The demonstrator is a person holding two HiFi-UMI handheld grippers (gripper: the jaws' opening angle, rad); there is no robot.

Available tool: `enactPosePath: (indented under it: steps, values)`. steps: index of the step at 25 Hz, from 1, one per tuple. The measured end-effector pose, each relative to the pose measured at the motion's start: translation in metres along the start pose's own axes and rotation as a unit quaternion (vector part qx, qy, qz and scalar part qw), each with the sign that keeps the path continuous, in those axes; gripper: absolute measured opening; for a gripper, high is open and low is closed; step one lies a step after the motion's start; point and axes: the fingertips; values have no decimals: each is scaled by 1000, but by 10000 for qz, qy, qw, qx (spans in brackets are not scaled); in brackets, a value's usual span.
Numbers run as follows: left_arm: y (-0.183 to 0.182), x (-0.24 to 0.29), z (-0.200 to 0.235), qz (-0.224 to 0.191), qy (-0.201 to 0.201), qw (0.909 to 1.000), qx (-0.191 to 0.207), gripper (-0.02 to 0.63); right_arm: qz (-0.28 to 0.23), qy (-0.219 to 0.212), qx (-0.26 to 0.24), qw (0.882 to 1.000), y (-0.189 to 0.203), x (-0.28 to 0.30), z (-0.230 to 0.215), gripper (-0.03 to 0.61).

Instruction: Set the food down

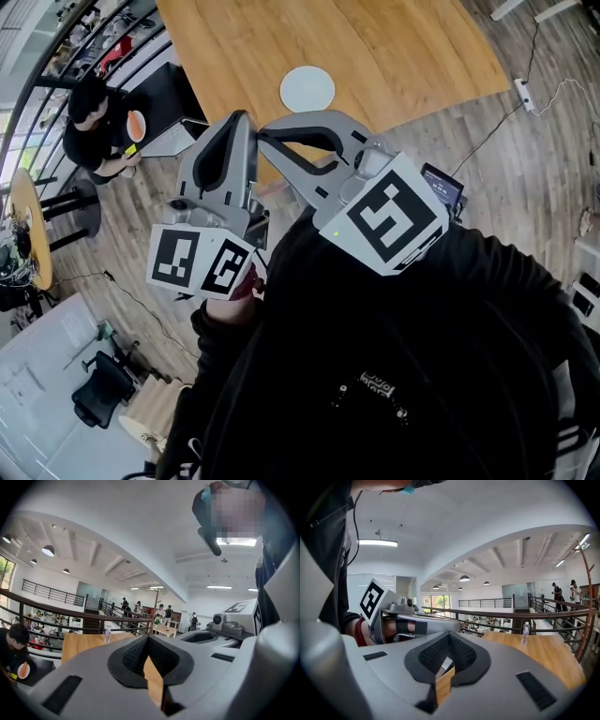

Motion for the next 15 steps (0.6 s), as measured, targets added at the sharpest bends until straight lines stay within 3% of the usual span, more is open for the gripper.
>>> enactPosePath:
  steps: [15]
  values:
    - [-27, 17, 61, 44, 299, 9995, -9, -2, 150, 295, -120, 9994, -8, 65, -24, 18]
Point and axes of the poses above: the fingertips, and each gripper's own axes: x forward along the fingers, z to its left, y out of its underside, and after that the axes turned 13 degrees about -x, right-handed
